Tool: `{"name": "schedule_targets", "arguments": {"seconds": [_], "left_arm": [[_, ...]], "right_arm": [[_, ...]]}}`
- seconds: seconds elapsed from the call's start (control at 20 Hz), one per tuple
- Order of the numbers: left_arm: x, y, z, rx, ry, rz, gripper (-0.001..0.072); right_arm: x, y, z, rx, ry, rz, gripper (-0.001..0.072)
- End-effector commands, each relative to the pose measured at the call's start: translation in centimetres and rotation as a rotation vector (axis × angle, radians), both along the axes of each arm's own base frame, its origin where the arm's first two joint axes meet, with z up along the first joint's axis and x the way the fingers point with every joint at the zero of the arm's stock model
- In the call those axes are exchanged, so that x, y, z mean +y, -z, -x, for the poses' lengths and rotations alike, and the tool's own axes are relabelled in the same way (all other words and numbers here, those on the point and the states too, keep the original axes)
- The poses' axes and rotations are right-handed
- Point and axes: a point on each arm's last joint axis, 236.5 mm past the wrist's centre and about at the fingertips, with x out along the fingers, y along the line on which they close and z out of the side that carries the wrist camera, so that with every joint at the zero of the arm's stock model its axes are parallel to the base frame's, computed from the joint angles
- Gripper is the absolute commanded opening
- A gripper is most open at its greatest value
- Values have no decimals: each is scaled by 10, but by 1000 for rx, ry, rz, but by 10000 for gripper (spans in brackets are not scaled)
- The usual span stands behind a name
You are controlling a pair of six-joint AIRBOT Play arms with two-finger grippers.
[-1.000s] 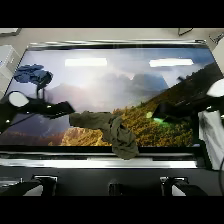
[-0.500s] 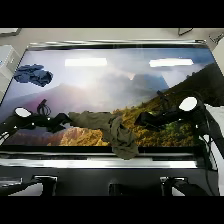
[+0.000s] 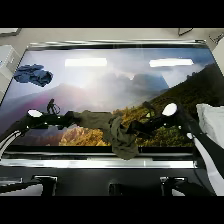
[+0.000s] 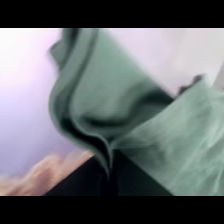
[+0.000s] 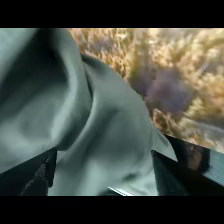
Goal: Fold the clothes and pants, and hang the long-sleeved shirts on hangers.
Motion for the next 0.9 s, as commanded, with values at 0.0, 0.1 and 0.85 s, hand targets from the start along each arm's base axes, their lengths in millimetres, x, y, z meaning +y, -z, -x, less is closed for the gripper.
{"name": "schedule_targets", "arguments": {"seconds": [0.0,0.1,0.85], "left_arm": [[-5,-1,-3,-17,-1,-1,43],[-5,-7,-4,-30,2,1,25],[46,-505,41,-1283,-62,-214,24]], "right_arm": [[16,30,8,45,-33,27,629],[15,33,6,46,-26,30,81],[-138,-414,-101,-1234,254,515,50]]}}
